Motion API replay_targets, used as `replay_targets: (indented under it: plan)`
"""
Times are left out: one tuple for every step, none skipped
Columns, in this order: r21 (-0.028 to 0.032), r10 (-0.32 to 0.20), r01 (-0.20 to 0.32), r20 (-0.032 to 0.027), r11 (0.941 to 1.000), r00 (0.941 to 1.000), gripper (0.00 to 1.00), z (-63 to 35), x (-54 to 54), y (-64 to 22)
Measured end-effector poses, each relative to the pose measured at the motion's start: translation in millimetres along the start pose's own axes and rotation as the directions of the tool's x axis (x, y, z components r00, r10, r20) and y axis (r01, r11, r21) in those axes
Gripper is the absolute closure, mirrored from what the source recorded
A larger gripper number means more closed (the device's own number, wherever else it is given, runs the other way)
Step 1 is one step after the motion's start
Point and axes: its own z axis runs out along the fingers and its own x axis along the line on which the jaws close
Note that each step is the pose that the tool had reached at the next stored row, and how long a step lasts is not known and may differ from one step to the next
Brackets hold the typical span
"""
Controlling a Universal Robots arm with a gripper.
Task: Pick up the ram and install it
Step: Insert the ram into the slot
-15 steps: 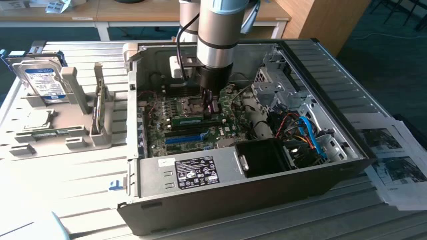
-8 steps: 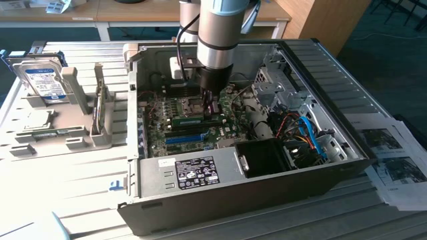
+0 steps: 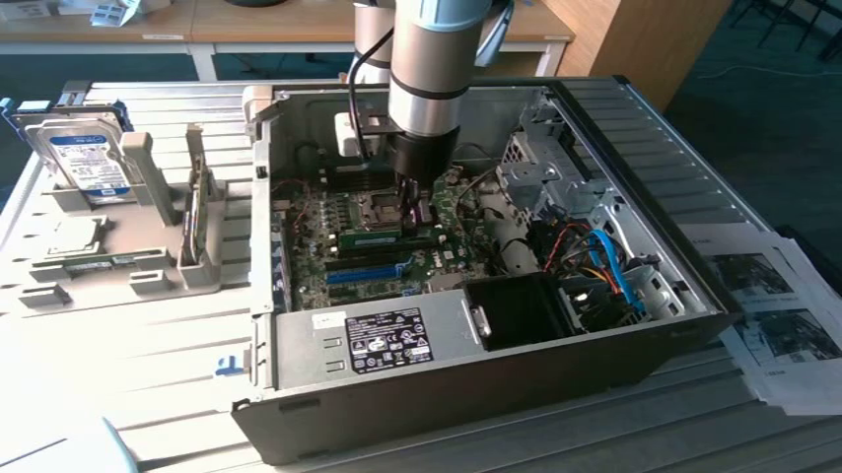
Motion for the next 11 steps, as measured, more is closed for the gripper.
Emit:
replay_targets:
  plan:
    - [0.0000,0.000,0.000,0.0000,1.0000,1.0000,0.88,0.0,0.0,0.0]
    - [0.0000,0.000,0.000,0.0000,1.0000,1.0000,0.88,0.0,0.0,0.0]
    - [0.0000,0.000,0.000,0.0000,1.0000,1.0000,0.88,0.0,0.0,0.0]
    - [0.0000,0.000,0.000,0.0001,1.0000,1.0000,0.88,0.0,0.0,0.0]
    - [0.0001,0.000,0.000,0.0002,1.0000,1.0000,0.88,0.0,0.0,0.0]
    - [0.0001,0.000,0.000,0.0003,1.0000,1.0000,0.88,-0.1,0.0,0.0]
    - [0.0001,0.000,0.000,0.0003,1.0000,1.0000,0.88,-0.1,0.0,0.0]
    - [0.0000,0.000,0.000,0.0002,1.0000,1.0000,0.88,-0.2,0.0,0.0]
    - [0.0000,0.000,0.000,0.0001,1.0000,1.0000,0.88,-0.3,0.0,0.0]
    - [0.0000,0.000,0.000,0.0001,1.0000,1.0000,0.88,-0.3,0.0,0.0]
    - [0.0000,0.000,0.000,0.0001,1.0000,1.0000,0.88,-0.4,0.0,0.0]
